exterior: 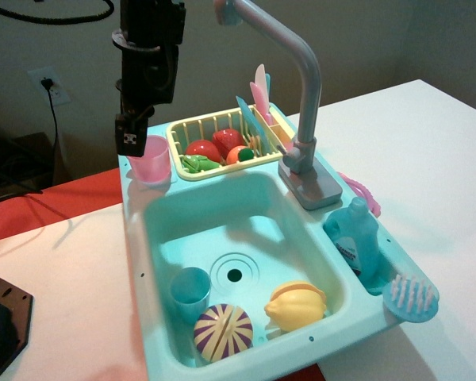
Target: Put cup from counter to sink
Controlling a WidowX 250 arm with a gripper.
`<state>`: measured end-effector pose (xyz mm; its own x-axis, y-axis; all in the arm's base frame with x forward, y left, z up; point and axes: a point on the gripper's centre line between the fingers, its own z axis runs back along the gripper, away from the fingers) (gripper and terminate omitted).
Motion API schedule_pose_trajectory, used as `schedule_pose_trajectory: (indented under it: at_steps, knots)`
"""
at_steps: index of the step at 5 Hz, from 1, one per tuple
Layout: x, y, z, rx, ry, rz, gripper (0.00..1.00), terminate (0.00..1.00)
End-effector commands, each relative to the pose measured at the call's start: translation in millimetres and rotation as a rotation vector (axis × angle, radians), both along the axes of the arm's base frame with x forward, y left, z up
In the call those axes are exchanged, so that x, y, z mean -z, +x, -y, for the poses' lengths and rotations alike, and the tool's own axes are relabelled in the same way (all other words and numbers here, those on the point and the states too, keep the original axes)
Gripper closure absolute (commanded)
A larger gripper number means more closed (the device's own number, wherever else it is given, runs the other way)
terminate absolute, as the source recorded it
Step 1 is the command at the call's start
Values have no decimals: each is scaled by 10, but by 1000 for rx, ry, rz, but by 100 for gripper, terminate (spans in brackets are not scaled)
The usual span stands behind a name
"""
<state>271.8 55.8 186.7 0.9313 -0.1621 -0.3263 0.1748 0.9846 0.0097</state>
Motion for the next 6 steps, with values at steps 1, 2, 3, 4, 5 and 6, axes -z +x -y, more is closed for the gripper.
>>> schedule_pose_trajectory:
  at_steps: [1,2,3,4,5,6]
  knots:
    - [0,0,0,0,0,0,0,0]
    - [62,42,19,-11,2,-7,0,0]
    - [155,42,21,-10,8,-22,0,0]
    - [263,3,21,-13,20,-36,0,0]
    - [306,-36,14,-13,38,-29,100,0]
    - [317,-60,18,-10,53,-17,100,0]
